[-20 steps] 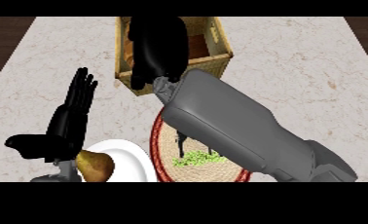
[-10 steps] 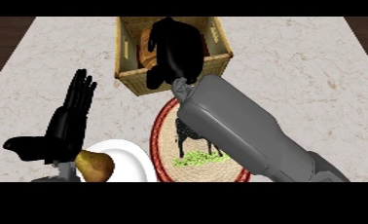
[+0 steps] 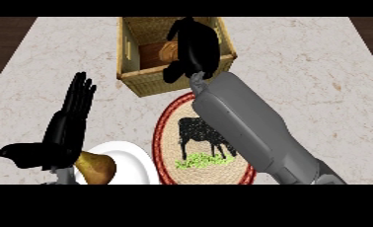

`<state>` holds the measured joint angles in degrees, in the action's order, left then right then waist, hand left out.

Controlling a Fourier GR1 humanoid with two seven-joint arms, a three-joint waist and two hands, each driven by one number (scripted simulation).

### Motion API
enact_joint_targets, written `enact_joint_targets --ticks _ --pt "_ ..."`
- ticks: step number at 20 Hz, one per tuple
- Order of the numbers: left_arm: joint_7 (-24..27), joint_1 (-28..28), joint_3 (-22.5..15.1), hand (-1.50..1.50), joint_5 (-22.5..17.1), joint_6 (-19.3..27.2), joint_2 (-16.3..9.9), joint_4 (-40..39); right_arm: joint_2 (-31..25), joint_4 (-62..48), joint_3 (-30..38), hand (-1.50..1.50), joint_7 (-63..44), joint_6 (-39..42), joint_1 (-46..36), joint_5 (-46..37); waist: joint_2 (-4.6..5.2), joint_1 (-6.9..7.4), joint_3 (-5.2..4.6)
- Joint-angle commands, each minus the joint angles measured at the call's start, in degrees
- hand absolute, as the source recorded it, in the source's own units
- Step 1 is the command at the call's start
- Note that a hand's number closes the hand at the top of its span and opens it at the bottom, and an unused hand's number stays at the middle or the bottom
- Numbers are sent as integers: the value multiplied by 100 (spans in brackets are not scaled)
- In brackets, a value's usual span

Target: Pick the croissant from the placemat and place it in the basket

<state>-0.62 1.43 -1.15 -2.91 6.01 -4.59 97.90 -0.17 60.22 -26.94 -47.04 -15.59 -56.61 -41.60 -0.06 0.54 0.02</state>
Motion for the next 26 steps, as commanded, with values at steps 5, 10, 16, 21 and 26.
enact_joint_targets --ticks 5,10,16,21,26 --pt "12 -45 -68 0 180 106 127 -44 15 388 129 -150 269 -183 364 -124 1 -26 -2" --pt "-227 -536 46 0 162 177 113 -208 16 181 439 -150 1034 -1030 228 -85 16 -31 -1" --pt "10 -89 -103 0 259 117 169 -134 -212 1056 569 -150 340 -1138 302 -732 -13 -80 -2" --pt "-379 -254 130 0 34 9 -6 83 -588 1906 812 -150 -141 -545 483 -1036 -21 -93 -1" --pt "-122 -112 228 0 -21 -53 -33 29 -907 2944 1460 -150 -377 -454 789 -713 -28 -124 -1"
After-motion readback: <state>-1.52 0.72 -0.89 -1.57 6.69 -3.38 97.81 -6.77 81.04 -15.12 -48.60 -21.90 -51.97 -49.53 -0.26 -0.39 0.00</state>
